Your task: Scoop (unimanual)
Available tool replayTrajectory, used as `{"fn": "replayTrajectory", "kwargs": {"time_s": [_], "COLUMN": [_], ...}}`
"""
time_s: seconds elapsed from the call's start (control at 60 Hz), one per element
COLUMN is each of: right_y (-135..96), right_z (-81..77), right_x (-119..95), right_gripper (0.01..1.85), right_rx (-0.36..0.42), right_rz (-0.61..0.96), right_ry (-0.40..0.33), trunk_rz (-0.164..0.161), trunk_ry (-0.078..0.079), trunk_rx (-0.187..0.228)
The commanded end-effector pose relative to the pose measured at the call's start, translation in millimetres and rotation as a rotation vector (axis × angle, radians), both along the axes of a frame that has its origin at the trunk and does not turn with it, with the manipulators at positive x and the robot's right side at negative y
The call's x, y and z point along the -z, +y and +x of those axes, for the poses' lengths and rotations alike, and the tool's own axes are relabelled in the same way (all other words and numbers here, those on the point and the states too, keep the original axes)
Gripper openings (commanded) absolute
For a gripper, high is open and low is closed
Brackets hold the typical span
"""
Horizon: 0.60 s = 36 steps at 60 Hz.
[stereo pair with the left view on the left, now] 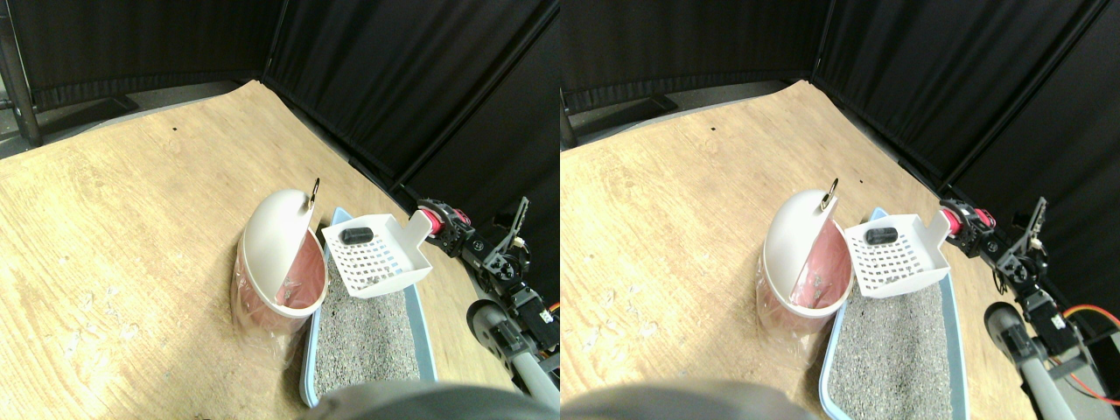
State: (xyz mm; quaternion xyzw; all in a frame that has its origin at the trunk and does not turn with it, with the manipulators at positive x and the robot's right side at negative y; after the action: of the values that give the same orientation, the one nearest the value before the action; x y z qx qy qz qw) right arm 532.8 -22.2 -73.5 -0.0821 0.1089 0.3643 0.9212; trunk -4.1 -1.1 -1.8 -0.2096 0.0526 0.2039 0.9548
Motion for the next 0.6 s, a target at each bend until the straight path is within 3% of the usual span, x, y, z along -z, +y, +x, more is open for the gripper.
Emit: {"fn": "replayTrajectory", "kwargs": {"time_s": [0.017, 0.167, 0.317, 0.6], "right_y": [5, 7, 8, 12], "right_z": [1.2, -0.3, -3.5, -13.8], "right_x": [-4, -2, 0, -8], "right_gripper": [0.06, 0.06, 0.06, 0.06], "right_rx": [-0.054, -0.071, -0.123, -0.095], "right_rz": [-0.002, -0.035, -0.167, -0.218], "right_ry": [-0.068, -0.112, -0.260, -0.246], "trunk_rz": [-0.027, -0.028, -0.032, -0.030], "trunk_ry": [0.003, 0.002, 0.003, -0.005], "trunk_rx": [-0.075, -0.076, -0.076, -0.074]}}
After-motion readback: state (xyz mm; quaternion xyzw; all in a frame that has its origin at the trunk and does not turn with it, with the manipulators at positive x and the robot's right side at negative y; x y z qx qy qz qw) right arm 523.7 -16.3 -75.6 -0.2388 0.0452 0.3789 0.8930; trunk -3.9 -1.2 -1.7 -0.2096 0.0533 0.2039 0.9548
